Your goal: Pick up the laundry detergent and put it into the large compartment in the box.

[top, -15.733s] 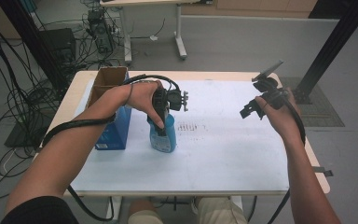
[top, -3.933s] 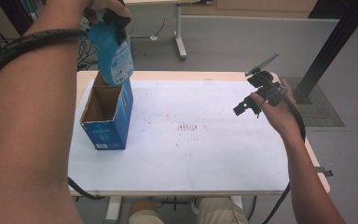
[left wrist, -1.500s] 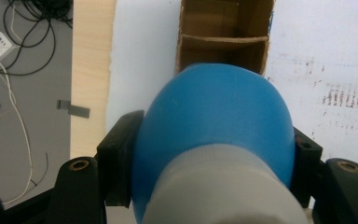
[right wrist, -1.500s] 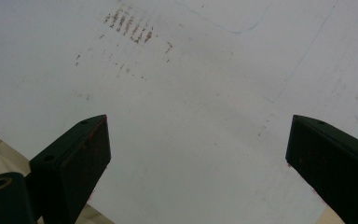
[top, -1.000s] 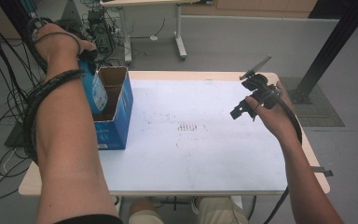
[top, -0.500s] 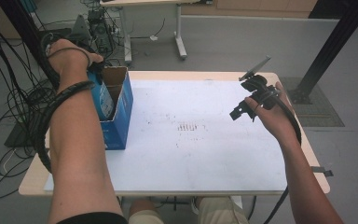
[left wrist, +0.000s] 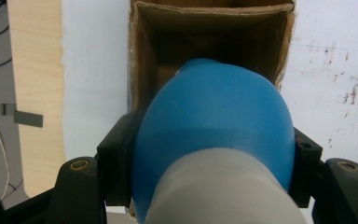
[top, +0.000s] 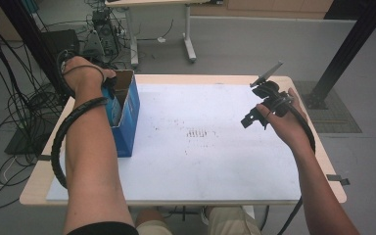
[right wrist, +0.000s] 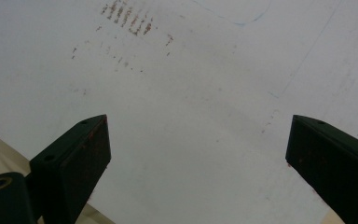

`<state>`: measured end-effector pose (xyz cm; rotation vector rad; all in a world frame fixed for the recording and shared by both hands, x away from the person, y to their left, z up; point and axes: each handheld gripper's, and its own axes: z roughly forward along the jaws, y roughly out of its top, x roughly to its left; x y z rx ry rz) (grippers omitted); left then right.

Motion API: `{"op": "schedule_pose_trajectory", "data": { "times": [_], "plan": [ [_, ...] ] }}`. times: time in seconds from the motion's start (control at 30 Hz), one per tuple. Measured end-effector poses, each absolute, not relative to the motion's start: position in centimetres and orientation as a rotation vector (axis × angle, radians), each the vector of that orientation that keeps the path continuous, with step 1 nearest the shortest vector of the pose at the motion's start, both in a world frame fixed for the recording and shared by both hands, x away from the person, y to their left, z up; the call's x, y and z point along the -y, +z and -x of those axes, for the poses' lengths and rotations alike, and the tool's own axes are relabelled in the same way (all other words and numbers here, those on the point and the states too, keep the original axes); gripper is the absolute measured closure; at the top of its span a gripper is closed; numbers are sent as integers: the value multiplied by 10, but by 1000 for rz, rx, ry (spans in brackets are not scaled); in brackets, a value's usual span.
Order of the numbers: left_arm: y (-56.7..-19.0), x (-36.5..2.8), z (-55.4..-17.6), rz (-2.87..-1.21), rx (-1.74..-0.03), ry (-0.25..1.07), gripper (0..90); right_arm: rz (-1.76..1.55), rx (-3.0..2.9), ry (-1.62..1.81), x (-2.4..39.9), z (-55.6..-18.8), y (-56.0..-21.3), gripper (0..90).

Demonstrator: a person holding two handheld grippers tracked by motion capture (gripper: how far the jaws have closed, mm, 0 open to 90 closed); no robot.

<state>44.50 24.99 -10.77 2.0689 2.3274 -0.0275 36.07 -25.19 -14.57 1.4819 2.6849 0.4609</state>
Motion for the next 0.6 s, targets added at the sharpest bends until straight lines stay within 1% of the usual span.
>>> {"op": "schedule_pose_trajectory", "data": {
  "times": [0.47, 0.6],
  "plan": [
    [-136, -242, -444, -2076, -2320, -6, 360, -1493, -2683, 448, 255, -362, -149, 67],
    [-145, -242, -445, -2086, -2318, -19, 360, -1497, -2681, 448, 256, -362, -149, 67]
  ]
}}
